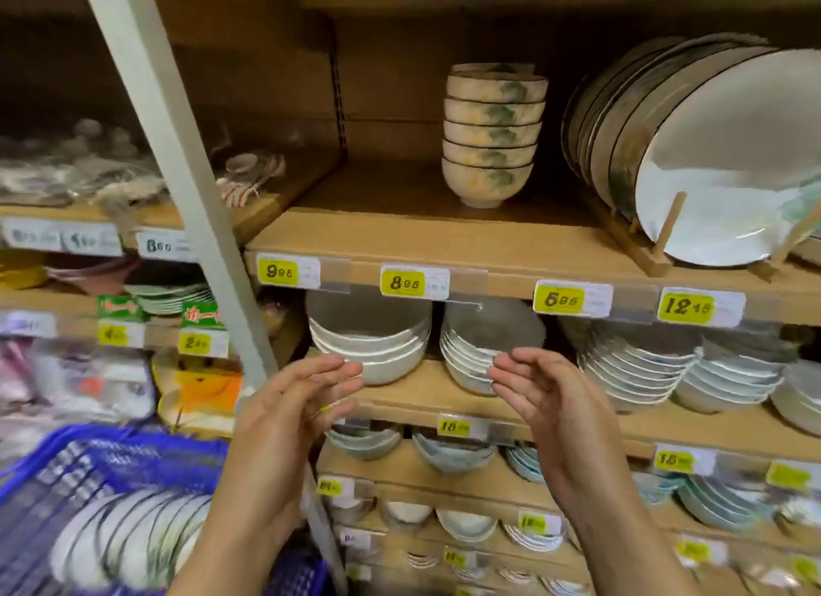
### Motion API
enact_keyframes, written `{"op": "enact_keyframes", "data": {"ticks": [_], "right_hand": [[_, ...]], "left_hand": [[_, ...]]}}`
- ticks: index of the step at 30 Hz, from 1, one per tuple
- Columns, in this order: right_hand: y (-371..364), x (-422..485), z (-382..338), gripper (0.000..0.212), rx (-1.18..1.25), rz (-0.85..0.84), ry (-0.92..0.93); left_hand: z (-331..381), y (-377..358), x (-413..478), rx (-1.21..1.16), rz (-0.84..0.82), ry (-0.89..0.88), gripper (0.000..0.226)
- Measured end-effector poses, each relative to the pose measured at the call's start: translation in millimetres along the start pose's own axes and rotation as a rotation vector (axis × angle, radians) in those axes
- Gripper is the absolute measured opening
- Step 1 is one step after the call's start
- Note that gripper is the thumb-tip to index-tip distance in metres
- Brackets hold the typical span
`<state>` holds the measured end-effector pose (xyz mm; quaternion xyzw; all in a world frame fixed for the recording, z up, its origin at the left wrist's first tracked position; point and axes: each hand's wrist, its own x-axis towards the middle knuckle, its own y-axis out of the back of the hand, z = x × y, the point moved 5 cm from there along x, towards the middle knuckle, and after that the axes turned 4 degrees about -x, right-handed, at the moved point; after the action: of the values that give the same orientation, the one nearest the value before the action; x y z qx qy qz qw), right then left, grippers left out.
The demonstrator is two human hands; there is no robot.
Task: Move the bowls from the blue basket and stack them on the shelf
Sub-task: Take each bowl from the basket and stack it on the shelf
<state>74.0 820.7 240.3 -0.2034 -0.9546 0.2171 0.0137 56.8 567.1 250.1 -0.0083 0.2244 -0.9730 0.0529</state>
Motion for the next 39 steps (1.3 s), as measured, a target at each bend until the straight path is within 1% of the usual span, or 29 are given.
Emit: {"op": "enact_keyframes", "data": {"ticks": [6, 14, 16, 20, 25, 29, 34, 39], "right_hand": [[-22.2, -44.2, 46.6, 0.028, -0.09, -0.18, -0.184], [-103.6, -123.6, 119.9, 0.026, -0.26, -0.414, -0.344], [-127.0, -143.8, 141.9, 0.024, -0.303, -0.451, -0.361], [-174.4, -181.7, 186.4, 0.023, -0.361, -0.468, -0.408], [-227.0, -218.7, 241.3, 0.023, -0.401, -0.476, -0.422], [-252.8, -225.9, 278.2, 0.02, -0.472, -0.441, -0.453], [-263.7, -218.5, 316.0, 0.019, -0.575, -0.403, -0.506], [-267.0, -192.6, 347.6, 0.02, -0.636, -0.35, -0.537]], "left_hand": [[-1.9, 61.0, -62.1, 0.07, 0.207, 0.007, 0.028], [31.7, 182.1, -133.4, 0.101, 0.451, -0.025, 0.029], [42.7, 218.4, -148.7, 0.096, 0.506, -0.035, 0.028], [63.5, 291.2, -173.0, 0.086, 0.6, -0.006, 0.027], [83.0, 371.7, -191.5, 0.086, 0.633, 0.061, 0.026], [90.0, 420.3, -185.9, 0.09, 0.638, 0.118, 0.027], [79.4, 455.4, -164.8, 0.14, 0.591, 0.215, 0.025], [63.8, 469.9, -122.7, 0.18, 0.56, 0.298, 0.025]]}}
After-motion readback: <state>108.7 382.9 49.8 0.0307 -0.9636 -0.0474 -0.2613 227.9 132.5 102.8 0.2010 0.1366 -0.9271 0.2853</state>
